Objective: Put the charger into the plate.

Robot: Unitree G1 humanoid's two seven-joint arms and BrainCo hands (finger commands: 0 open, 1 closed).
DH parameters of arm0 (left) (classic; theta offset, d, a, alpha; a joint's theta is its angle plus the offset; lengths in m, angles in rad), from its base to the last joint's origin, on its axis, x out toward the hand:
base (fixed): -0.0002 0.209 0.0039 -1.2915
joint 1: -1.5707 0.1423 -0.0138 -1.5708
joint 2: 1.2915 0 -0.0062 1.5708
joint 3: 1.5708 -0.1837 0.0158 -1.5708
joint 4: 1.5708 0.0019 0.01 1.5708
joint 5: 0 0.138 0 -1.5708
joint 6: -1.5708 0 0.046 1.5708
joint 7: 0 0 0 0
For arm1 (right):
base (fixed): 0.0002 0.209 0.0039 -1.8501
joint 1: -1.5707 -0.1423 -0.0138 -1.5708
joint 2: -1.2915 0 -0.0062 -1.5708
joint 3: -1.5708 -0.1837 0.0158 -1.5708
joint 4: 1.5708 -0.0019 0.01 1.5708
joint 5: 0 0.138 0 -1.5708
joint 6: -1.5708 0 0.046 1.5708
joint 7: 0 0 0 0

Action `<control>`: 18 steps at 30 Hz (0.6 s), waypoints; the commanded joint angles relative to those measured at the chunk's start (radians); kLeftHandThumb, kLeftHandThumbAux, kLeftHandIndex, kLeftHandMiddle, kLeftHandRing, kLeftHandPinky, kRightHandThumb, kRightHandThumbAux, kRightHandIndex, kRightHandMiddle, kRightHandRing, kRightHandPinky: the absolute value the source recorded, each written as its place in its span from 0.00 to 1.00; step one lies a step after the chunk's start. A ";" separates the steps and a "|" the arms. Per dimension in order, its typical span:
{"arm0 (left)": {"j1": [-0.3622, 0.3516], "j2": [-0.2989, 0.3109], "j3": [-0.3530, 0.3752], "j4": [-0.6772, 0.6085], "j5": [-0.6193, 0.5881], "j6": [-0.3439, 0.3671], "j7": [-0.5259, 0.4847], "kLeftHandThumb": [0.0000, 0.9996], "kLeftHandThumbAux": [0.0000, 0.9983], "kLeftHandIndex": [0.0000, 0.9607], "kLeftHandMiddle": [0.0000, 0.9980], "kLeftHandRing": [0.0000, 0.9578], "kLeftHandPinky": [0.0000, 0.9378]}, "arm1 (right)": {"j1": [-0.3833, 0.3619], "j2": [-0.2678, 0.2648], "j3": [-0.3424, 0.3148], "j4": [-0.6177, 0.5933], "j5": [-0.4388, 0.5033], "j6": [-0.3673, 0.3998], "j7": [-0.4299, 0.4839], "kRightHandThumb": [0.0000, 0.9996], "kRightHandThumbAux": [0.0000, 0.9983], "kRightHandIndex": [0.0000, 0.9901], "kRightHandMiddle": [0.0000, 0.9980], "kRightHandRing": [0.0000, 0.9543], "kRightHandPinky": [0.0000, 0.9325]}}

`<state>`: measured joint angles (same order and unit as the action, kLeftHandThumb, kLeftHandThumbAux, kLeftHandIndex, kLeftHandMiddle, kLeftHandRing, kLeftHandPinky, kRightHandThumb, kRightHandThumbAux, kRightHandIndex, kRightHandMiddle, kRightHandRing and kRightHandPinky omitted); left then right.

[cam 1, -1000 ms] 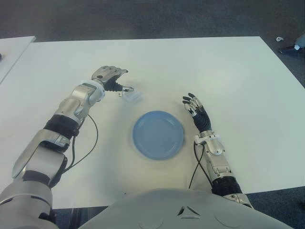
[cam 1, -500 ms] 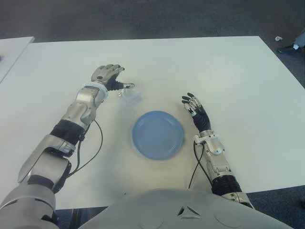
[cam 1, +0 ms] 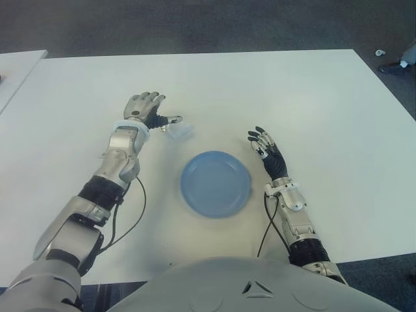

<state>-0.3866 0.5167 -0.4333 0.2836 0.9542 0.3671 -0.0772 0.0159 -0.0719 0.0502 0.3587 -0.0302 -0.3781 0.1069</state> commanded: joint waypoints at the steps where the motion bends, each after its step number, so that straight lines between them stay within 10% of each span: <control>1: 0.026 -0.038 -0.002 0.015 0.021 0.061 0.021 0.18 0.13 0.00 0.00 0.00 0.00 | 0.022 -0.003 -0.003 0.034 0.003 0.028 0.007 0.00 0.38 0.08 0.19 0.18 0.11; 18: 0.041 -0.078 -0.019 0.030 0.020 0.091 0.041 0.20 0.13 0.00 0.00 0.00 0.00 | 0.019 0.002 -0.008 0.041 0.012 0.029 0.014 0.00 0.39 0.08 0.19 0.17 0.12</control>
<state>-0.3683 0.4511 -0.4425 0.2935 0.9718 0.4614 -0.0514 0.0116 -0.0722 0.0455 0.3642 -0.0243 -0.3799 0.1161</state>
